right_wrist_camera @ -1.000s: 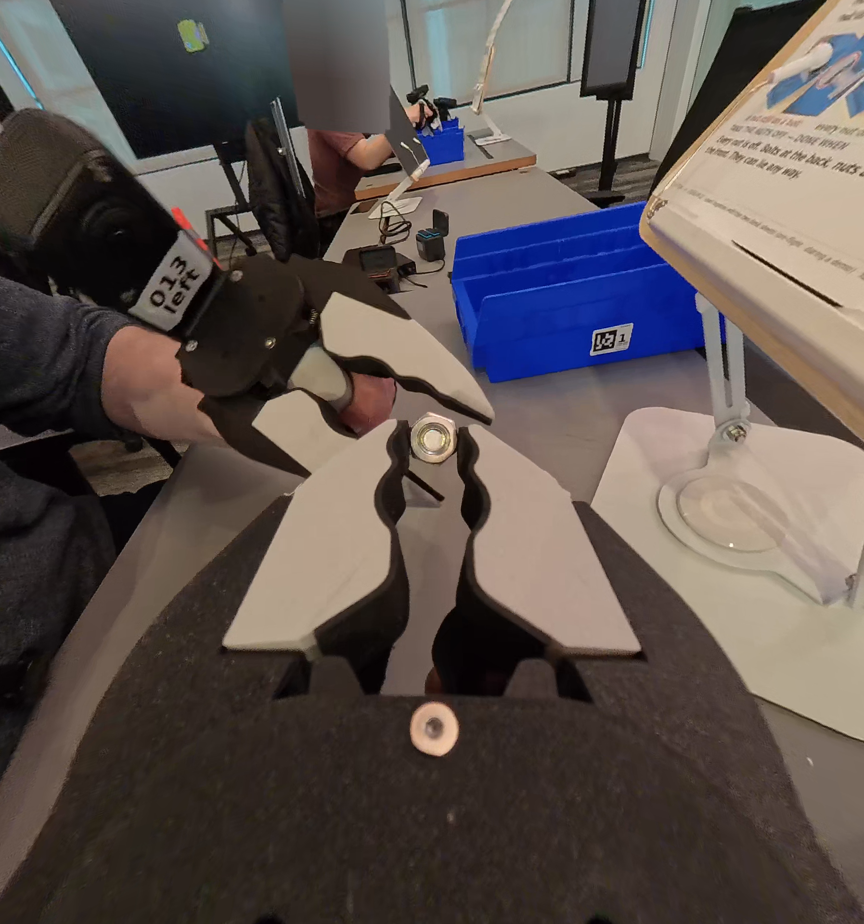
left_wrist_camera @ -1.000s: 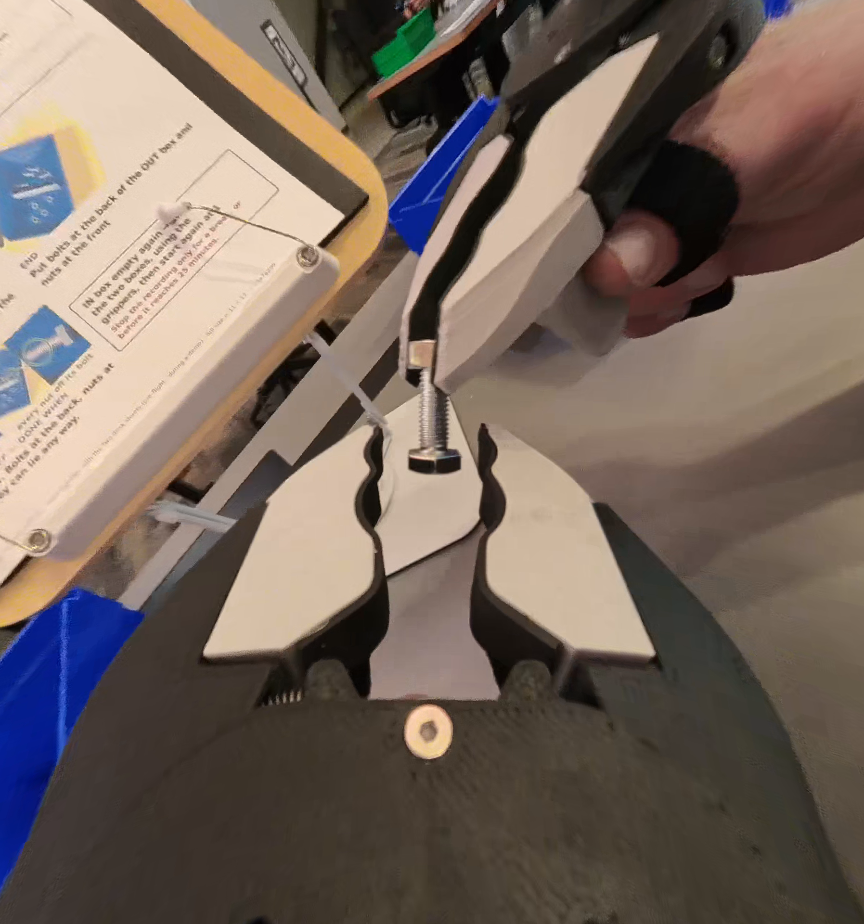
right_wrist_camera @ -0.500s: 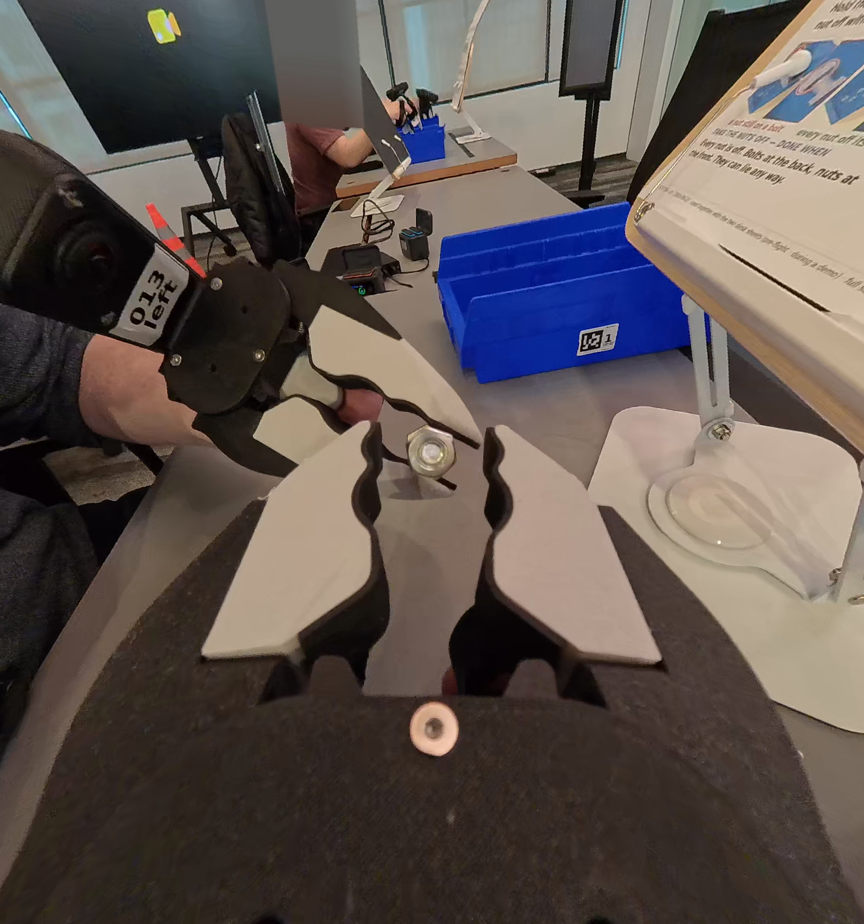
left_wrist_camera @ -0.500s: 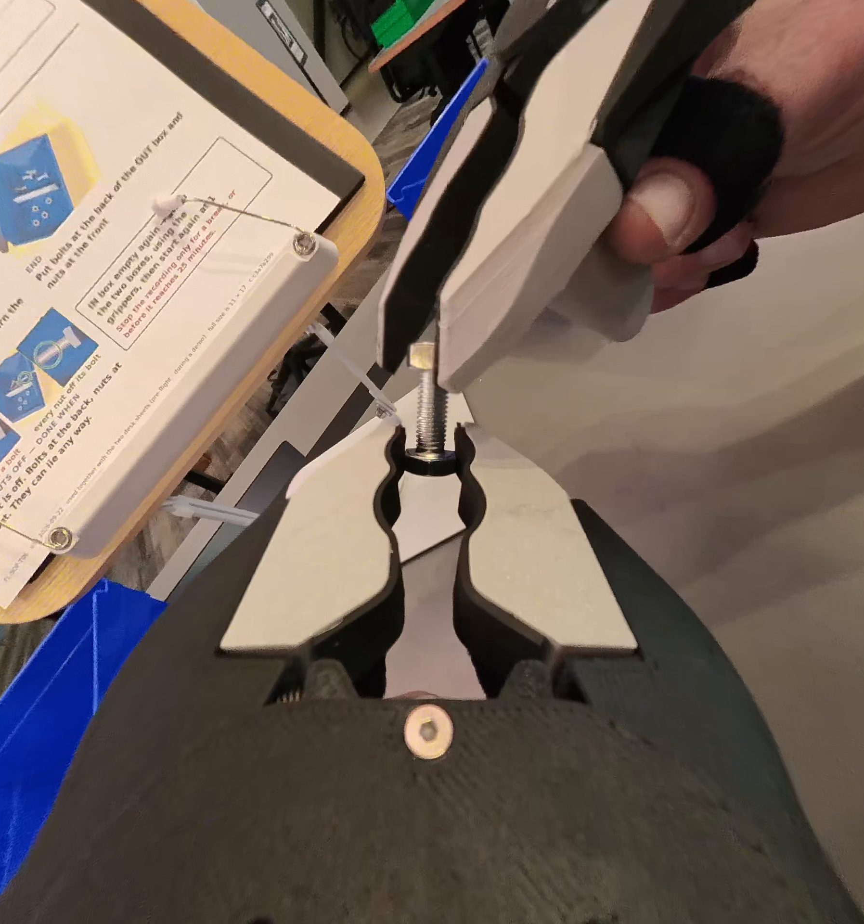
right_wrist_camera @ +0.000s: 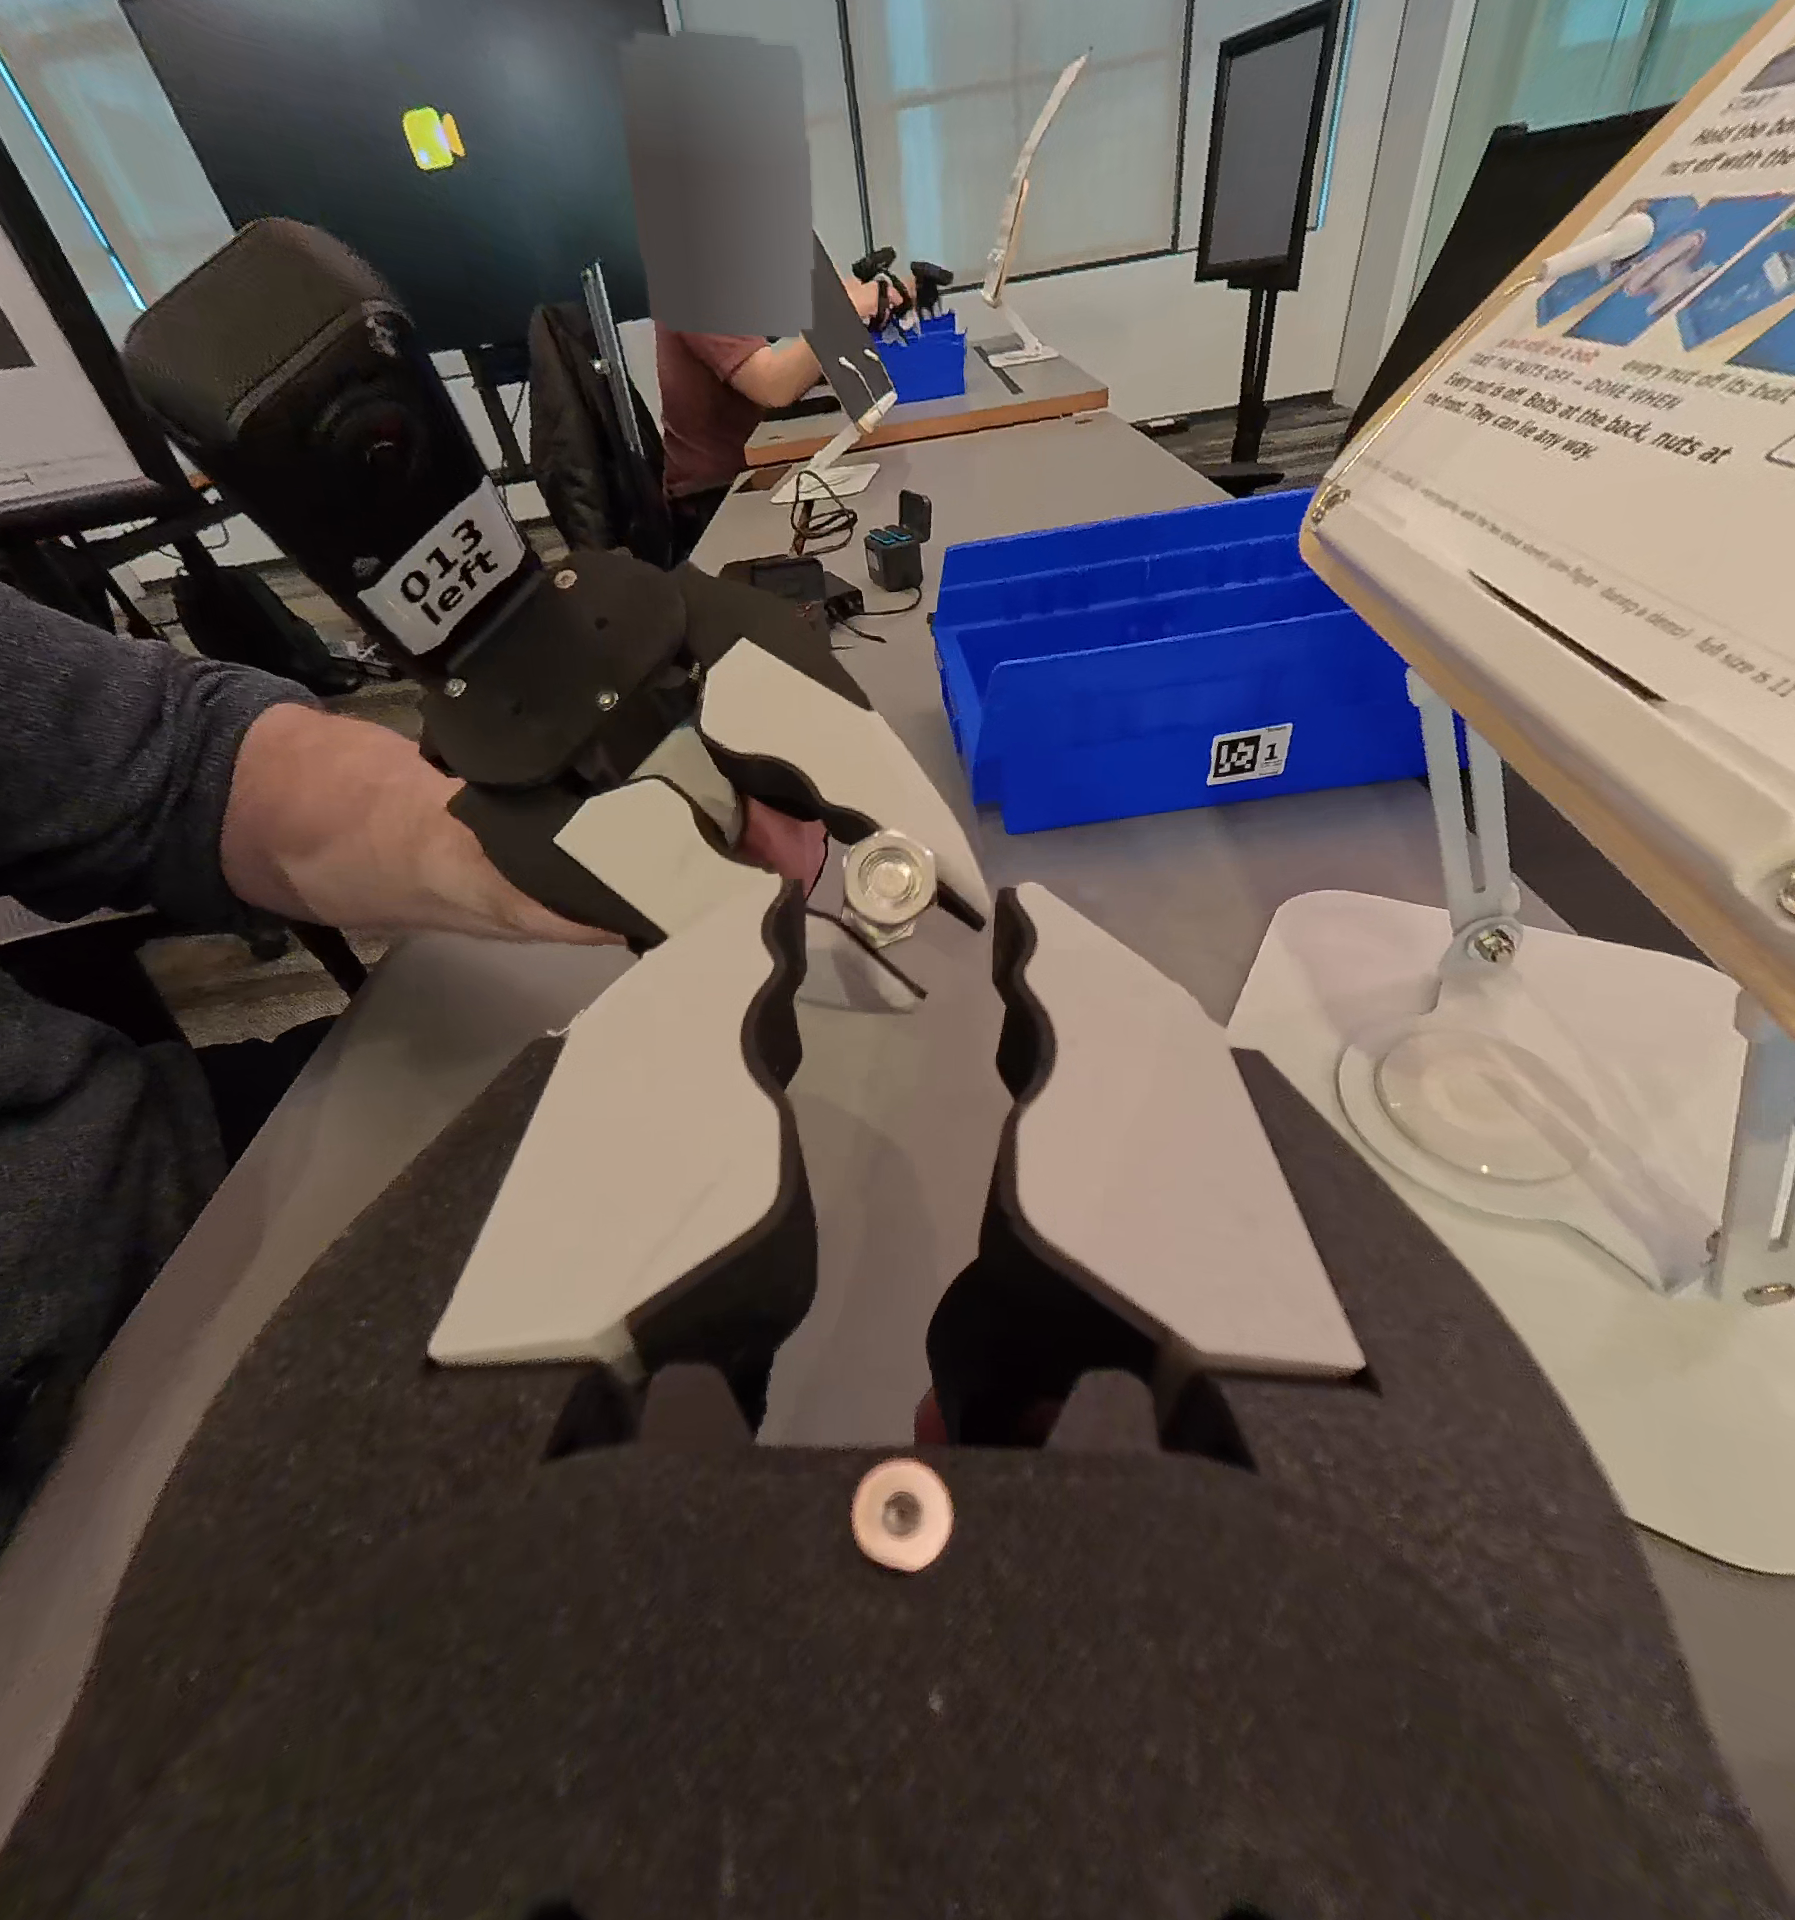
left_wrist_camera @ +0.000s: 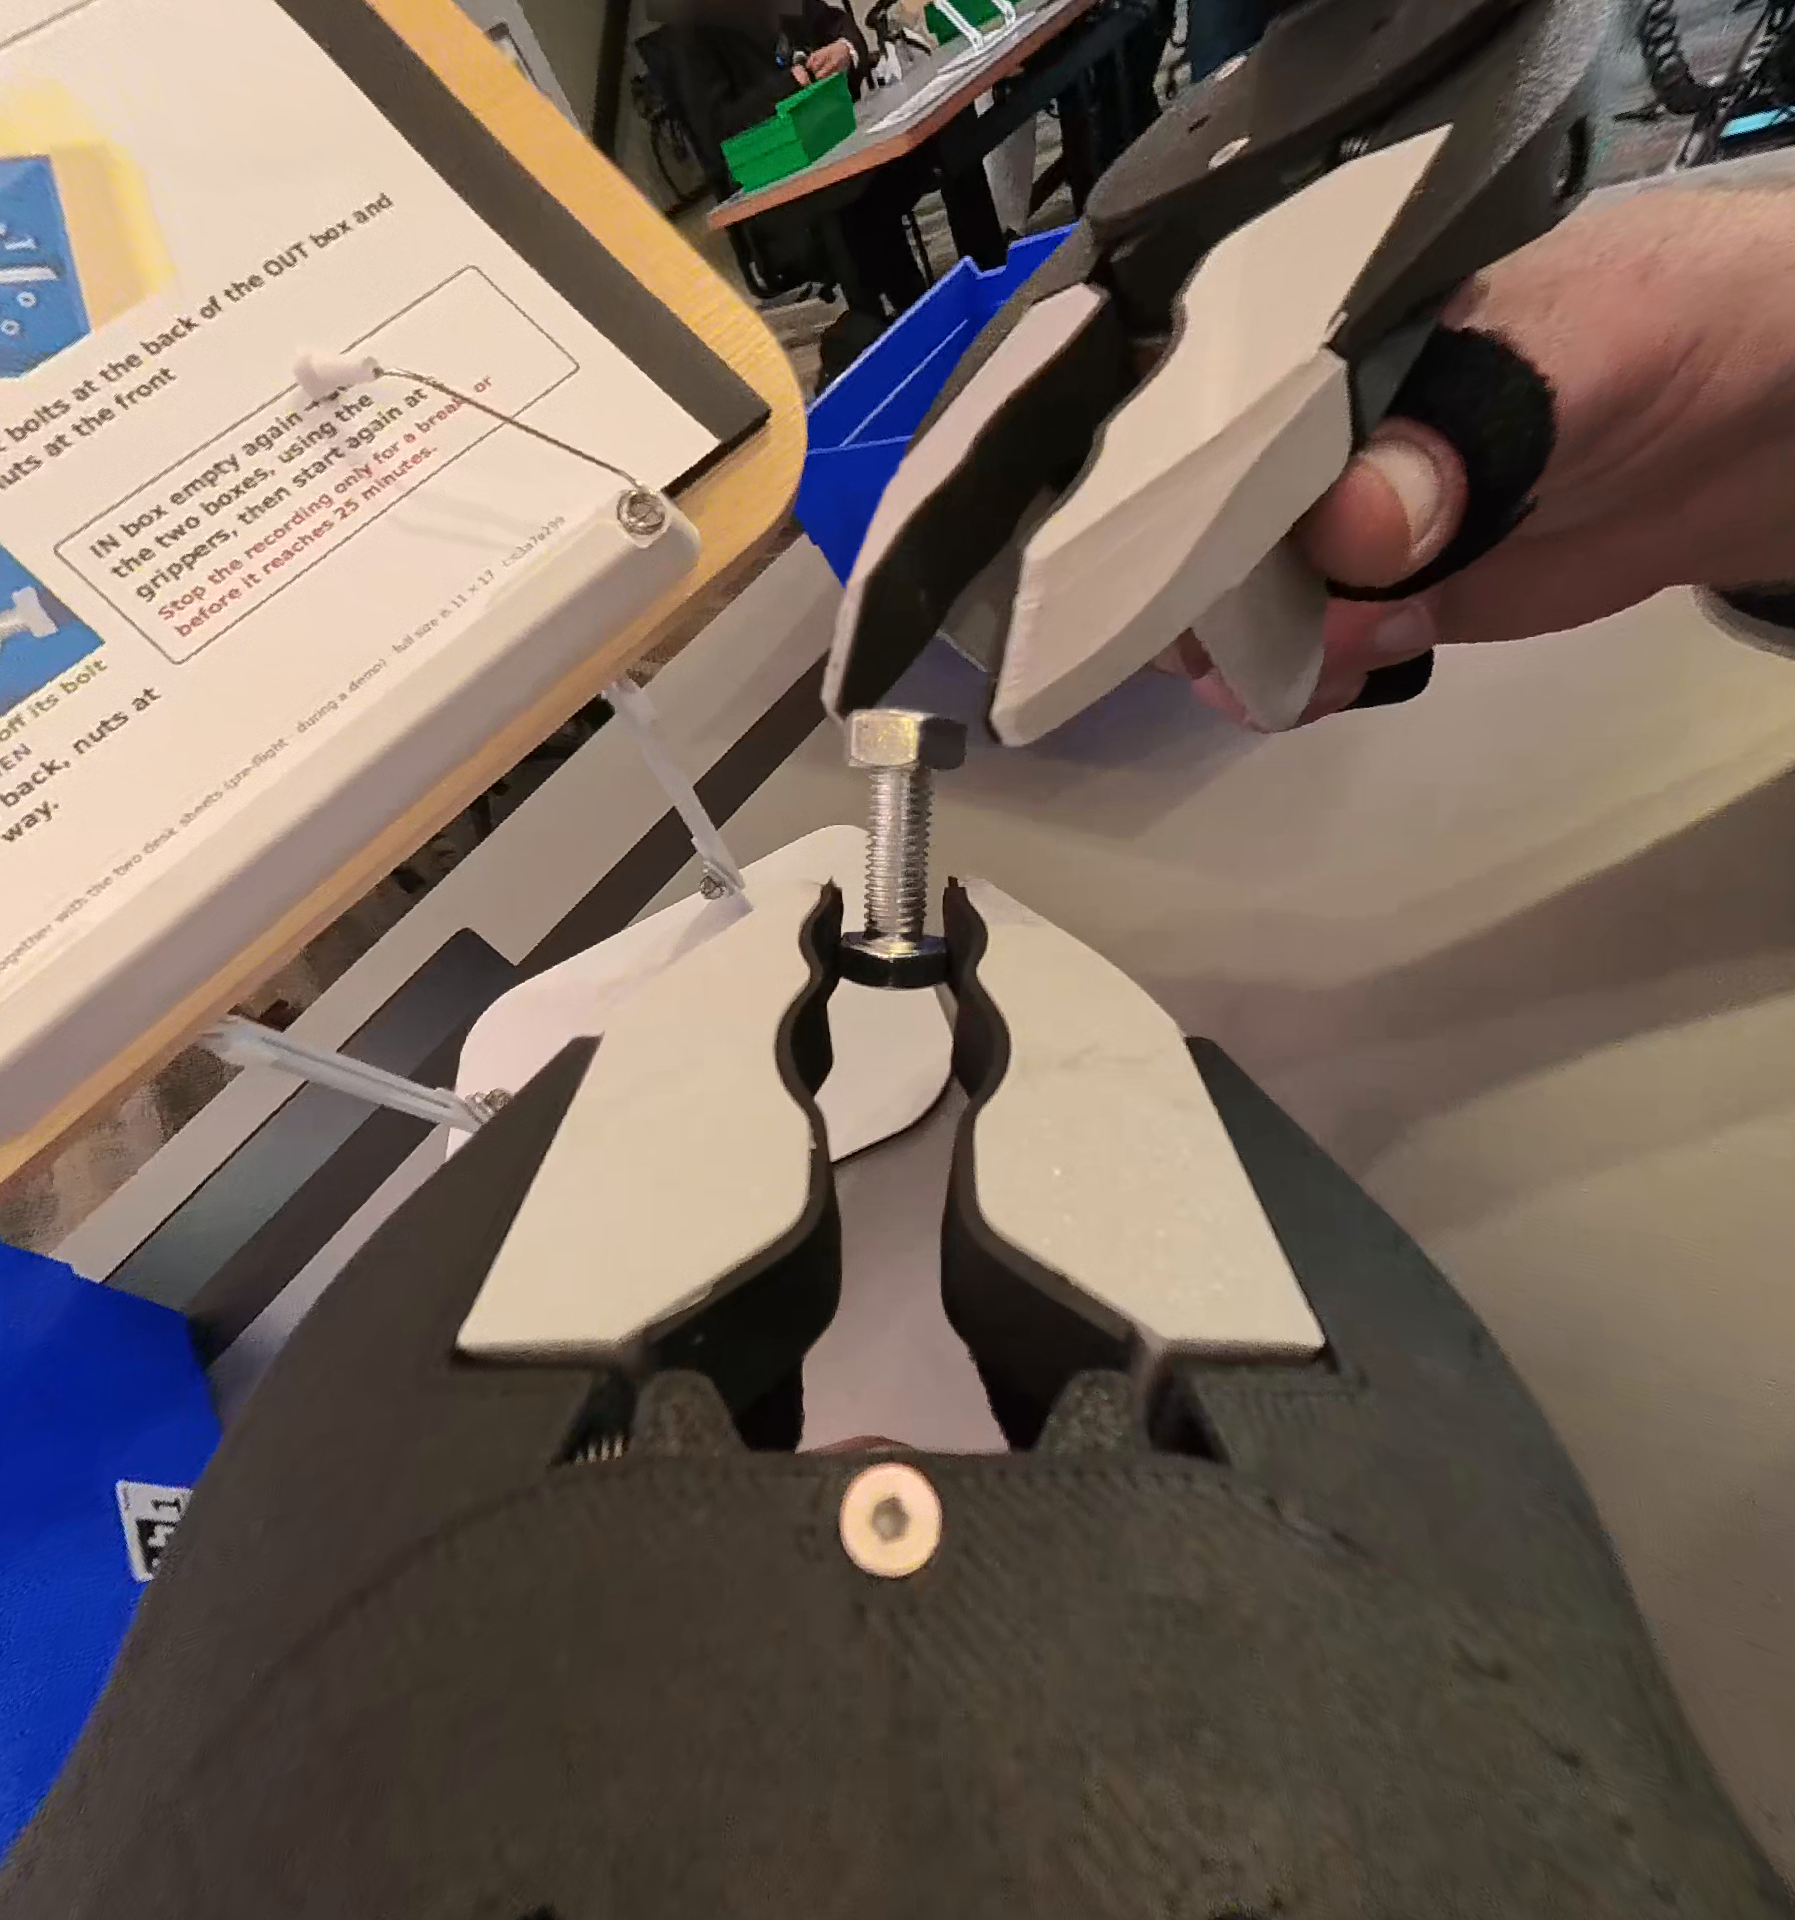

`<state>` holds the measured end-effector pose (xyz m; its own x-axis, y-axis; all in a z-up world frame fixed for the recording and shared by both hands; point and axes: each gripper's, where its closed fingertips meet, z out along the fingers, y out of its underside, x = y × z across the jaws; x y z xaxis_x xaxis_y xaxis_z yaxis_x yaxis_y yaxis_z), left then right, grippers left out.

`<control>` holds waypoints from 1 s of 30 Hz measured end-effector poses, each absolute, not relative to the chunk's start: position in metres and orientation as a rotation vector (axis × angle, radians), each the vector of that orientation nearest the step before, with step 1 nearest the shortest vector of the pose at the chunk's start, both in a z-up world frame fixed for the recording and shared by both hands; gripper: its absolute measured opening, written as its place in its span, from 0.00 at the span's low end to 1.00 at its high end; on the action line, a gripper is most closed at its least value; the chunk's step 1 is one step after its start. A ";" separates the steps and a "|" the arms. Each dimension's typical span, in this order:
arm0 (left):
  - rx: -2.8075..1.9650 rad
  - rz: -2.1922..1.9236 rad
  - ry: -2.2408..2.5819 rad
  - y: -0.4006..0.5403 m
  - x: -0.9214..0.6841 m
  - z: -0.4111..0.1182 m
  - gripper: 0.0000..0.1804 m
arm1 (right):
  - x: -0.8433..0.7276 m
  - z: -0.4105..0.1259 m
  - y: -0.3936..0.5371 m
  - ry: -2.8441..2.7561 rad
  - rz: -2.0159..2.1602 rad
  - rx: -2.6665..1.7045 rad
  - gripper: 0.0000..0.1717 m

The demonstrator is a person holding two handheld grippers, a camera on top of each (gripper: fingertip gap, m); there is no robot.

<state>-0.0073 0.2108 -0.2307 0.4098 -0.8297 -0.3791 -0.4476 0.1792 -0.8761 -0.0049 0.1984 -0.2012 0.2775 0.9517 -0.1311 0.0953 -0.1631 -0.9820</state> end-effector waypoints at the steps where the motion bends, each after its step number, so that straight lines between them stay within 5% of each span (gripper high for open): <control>1: -1.447 -0.395 1.219 0.209 -0.006 -0.231 0.10 | -0.005 -0.202 0.199 -1.011 1.044 -1.524 0.20; 30: -1.438 -0.513 1.222 0.200 -0.001 -0.225 0.10 | 0.000 -0.207 0.196 -1.081 1.062 -1.499 0.18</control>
<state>-0.0015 0.1997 -0.2247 0.3683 -0.8750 -0.3142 -0.3893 0.1617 -0.9068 0.0004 0.1957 -0.2067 0.2261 0.9682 -0.1073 0.1245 -0.1380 -0.9826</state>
